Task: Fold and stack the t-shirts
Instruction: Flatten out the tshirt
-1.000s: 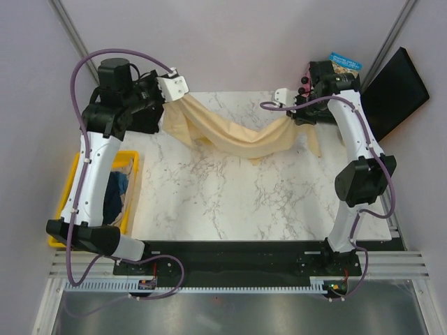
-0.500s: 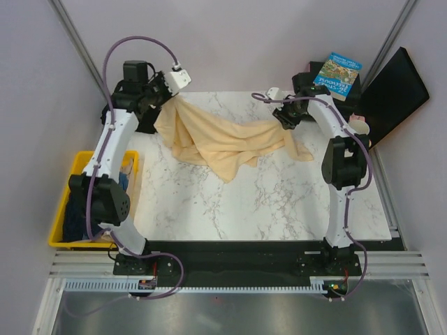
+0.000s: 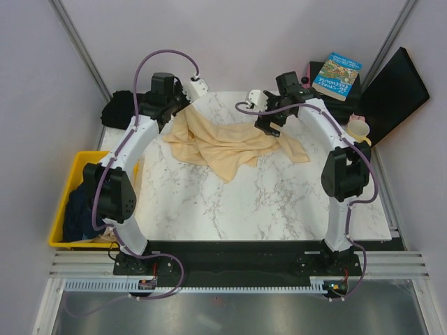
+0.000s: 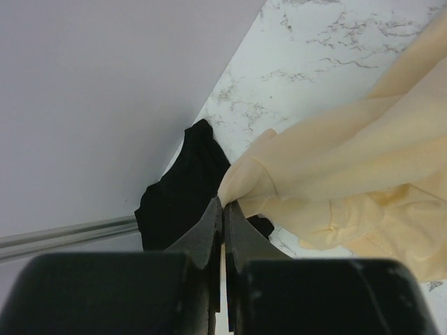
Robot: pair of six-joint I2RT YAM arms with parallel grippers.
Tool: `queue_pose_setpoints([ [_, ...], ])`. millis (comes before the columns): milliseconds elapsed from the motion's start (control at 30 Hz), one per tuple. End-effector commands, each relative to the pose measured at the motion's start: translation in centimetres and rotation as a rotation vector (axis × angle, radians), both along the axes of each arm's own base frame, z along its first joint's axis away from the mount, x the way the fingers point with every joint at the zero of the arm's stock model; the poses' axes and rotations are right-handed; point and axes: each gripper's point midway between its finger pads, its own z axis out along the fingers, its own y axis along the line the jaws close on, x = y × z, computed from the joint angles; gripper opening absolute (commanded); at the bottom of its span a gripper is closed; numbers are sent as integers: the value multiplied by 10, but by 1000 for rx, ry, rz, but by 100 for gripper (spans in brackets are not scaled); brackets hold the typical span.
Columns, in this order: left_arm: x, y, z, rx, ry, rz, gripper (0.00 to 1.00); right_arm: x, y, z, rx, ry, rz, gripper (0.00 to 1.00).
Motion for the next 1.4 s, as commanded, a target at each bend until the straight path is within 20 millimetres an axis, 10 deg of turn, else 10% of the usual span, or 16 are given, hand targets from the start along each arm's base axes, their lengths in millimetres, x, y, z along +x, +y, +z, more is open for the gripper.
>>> queue_pose_setpoints([
  [0,9,-2,11,-44,-58,64,2,-61,36,19,13,64,236,98],
  [700,18,-1,-15,-18,-21,162,2,-137,164,-47,106,303,402,89],
  [1100,19,5,-23,-42,-9,223,2,-173,197,-83,98,400,388,86],
  [1367,10,6,-17,-60,-27,221,2,-153,191,-124,18,343,230,82],
])
